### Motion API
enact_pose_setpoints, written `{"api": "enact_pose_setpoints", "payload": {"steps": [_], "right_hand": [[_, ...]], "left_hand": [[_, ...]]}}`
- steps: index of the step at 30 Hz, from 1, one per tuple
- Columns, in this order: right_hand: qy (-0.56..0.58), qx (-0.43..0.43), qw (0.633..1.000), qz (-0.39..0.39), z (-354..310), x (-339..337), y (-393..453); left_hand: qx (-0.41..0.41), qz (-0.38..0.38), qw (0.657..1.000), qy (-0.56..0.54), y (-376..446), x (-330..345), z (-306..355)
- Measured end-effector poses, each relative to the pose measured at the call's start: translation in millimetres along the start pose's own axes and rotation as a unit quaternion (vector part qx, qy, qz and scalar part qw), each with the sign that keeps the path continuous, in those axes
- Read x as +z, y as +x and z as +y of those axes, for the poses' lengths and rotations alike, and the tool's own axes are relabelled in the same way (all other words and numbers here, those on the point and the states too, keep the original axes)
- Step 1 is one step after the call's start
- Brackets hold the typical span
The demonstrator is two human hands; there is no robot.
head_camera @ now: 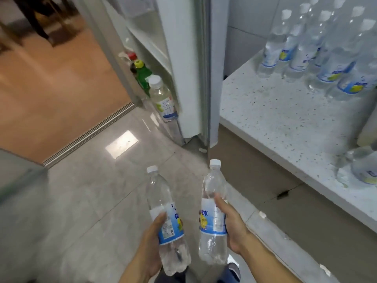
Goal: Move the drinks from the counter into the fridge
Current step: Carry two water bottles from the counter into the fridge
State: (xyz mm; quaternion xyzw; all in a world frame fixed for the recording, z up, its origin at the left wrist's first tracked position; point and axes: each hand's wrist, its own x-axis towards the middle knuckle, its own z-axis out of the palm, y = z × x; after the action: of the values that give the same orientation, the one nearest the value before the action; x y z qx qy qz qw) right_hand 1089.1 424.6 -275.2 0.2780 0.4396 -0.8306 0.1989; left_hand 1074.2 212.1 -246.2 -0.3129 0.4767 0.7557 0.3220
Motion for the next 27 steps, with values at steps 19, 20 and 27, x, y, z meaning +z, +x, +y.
{"api": "enact_pose_setpoints", "payload": {"steps": [19, 20, 27], "right_hand": [[-0.164, 0.054, 0.982, -0.079, 46, 320, 138], [-0.164, 0.052, 0.982, -0.082, 46, 331, 146], [-0.168, 0.039, 0.98, -0.101, 29, 396, 220]], "left_hand": [[0.149, 0.076, 0.986, 0.014, -7, -243, 182], [0.153, 0.077, 0.985, 0.011, -4, -249, 191], [0.151, 0.085, 0.985, 0.023, 46, -276, 266]]}}
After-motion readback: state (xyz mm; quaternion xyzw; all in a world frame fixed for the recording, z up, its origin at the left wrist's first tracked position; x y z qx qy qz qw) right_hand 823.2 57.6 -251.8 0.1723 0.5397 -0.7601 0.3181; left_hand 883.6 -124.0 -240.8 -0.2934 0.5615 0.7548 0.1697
